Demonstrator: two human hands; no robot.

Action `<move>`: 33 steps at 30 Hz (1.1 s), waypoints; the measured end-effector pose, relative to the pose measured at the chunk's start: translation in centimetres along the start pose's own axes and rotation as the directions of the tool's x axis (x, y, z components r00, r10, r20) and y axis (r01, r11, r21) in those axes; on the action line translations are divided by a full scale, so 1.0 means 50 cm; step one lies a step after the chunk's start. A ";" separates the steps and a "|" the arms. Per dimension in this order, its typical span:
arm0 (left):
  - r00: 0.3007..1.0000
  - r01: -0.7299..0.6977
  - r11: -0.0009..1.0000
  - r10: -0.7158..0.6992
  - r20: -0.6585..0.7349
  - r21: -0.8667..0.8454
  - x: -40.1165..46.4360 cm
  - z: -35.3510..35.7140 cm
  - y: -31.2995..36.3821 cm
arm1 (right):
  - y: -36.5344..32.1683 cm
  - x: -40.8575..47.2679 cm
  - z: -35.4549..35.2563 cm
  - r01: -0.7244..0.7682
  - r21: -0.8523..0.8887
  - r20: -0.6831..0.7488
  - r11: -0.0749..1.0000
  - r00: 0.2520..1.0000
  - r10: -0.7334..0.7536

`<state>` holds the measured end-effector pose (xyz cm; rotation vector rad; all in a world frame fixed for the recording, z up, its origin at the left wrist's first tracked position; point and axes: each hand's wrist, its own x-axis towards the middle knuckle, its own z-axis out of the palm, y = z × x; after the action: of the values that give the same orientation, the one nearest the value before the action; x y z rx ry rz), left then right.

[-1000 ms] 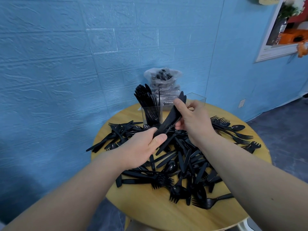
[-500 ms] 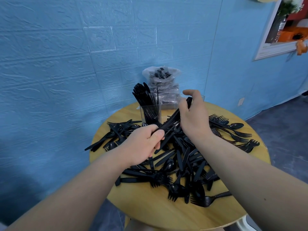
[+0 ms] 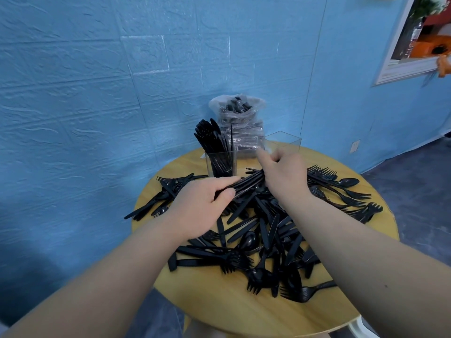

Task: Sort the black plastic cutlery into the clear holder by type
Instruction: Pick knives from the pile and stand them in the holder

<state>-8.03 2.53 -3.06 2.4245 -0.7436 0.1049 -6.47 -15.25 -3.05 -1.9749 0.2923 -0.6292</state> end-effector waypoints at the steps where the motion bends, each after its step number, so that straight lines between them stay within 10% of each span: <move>1: 1.000 0.006 1.000 -0.006 0.025 -0.016 0.000 -0.003 0.000 | -0.001 -0.001 0.001 -0.014 0.010 0.007 1.000 1.000 0.014; 8: 0.987 -0.161 0.890 0.153 0.053 0.426 0.003 0.026 0.025 | -0.018 0.008 0.002 -0.124 0.012 -0.182 0.992 0.975 0.124; 11: 0.985 -0.164 0.927 0.175 -0.001 0.339 0.008 0.033 0.024 | -0.009 0.010 0.011 -0.123 0.082 -0.181 0.989 0.974 0.136; 20: 0.989 -0.057 0.996 0.067 -0.133 0.073 0.040 0.024 -0.015 | -0.024 0.010 0.001 -0.441 0.731 0.361 0.521 0.897 0.254; 28: 0.984 -0.163 0.974 0.173 -0.052 0.157 0.092 0.009 -0.028 | -0.055 0.046 -0.001 -0.351 0.468 0.422 0.811 0.895 0.143; 33: 0.975 -0.047 0.986 0.080 -0.207 0.161 0.139 -0.015 -0.044 | -0.085 0.114 -0.020 0.021 0.333 0.132 0.943 0.989 -0.069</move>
<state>-0.95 1.01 -1.94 2.4845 -0.7386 0.4570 -2.53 -16.64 2.80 -1.6945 0.0479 -0.5250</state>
